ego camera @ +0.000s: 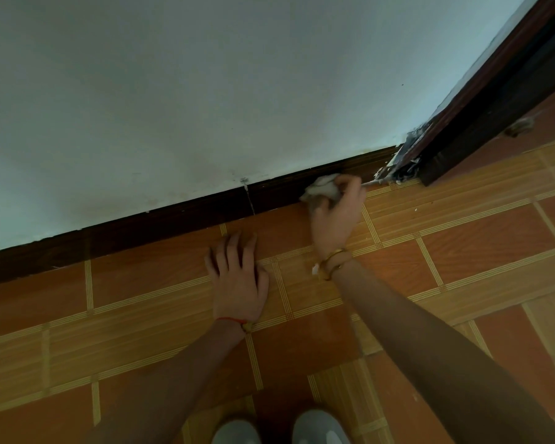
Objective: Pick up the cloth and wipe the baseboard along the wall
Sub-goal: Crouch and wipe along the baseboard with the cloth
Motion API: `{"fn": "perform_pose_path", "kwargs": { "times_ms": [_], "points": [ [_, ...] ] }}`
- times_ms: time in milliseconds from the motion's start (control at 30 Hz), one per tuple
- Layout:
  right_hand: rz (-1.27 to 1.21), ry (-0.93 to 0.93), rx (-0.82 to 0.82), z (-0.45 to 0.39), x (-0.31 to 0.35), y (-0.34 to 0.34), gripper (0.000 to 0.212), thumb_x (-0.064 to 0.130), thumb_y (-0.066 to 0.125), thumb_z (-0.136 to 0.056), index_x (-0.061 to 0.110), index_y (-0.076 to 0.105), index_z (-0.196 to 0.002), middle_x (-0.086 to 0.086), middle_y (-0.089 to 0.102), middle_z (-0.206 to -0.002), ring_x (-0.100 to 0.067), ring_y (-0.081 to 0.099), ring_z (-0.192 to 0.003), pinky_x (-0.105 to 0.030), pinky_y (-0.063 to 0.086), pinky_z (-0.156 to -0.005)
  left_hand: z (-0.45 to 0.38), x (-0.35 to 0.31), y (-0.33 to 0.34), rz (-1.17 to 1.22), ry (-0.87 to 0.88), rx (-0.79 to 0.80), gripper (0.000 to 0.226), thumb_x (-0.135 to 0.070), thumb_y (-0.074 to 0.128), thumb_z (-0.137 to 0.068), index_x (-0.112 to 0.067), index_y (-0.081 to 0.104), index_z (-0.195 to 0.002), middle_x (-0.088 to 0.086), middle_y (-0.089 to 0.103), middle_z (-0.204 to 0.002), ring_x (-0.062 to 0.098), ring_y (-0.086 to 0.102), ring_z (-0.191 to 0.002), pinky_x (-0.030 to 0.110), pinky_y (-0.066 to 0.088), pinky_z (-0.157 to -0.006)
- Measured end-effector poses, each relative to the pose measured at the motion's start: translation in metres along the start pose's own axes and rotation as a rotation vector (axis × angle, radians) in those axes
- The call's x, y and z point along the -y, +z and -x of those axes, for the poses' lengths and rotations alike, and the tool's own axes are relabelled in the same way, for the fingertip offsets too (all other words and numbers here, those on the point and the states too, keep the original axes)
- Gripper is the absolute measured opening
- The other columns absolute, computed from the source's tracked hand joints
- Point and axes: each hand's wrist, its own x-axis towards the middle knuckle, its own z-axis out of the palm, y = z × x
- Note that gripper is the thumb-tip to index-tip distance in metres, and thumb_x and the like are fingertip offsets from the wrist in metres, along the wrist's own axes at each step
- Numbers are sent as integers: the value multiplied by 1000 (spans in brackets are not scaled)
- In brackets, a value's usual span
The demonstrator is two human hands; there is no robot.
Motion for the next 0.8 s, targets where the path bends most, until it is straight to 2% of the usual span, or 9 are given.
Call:
{"fn": "perform_pose_path", "kwargs": {
  "times_ms": [67,133,200,267,333,567,700,800],
  "points": [
    [50,38,-100,-26,-11,-15,39,-19,50,-73,-2,52,-108,-18,48,-122,-18,50,-101,5,37,-76,0,1,1,-1,0,11,58,-35,41,-95,-14,44,-149,14,41,-150,38,35,-140,65,22,-115],
    [136,-11,-121,-46,-24,-30,40,-17,45,-72,-2,51,-108,-19,47,-120,-22,50,-97,4,35,-70,1,0,1,-1,-1,14,58,-35,40,-95,-15,43,-149,14,40,-151,37,34,-141,65,21,-116],
    [232,-110,-66,-54,-37,-40,40,-14,45,-74,1,51,-110,-17,47,-118,-25,51,-94,-7,37,-74,1,0,1,14,-4,12,57,-34,40,-95,-15,43,-149,14,40,-151,36,33,-141,64,20,-116],
    [304,-184,21,-49,-45,-42,38,-10,48,-79,4,52,-115,-17,47,-119,-28,54,-99,-25,45,-81,0,-1,1,20,-7,9,57,-34,40,-95,-15,43,-148,14,39,-152,36,33,-141,64,19,-117],
    [376,-222,116,-34,-50,-37,36,-7,53,-84,4,53,-118,-18,50,-120,-30,54,-104,-35,50,-86,0,-1,1,22,-6,9,57,-34,40,-95,-14,43,-148,14,39,-152,36,32,-142,64,18,-117],
    [443,-328,286,-29,-56,-36,32,-2,58,-87,2,56,-118,-20,53,-115,-33,54,-99,-37,47,-82,0,0,1,14,-8,18,57,-35,38,-95,-14,43,-149,14,39,-152,37,32,-142,64,17,-118],
    [580,-287,180,-66,-73,-61,31,-4,51,-88,-2,58,-118,-26,55,-116,-40,53,-102,-48,49,-87,1,0,0,6,-7,9,57,-34,39,-95,-14,44,-148,14,40,-152,37,33,-142,64,19,-117],
    [694,-189,142,-89,-80,-75,35,-6,50,-85,-5,56,-119,-30,52,-117,-45,50,-105,-49,45,-91,1,-1,1,7,-5,5,57,-34,40,-95,-14,44,-148,15,40,-152,37,33,-141,64,19,-117]
  ]
}}
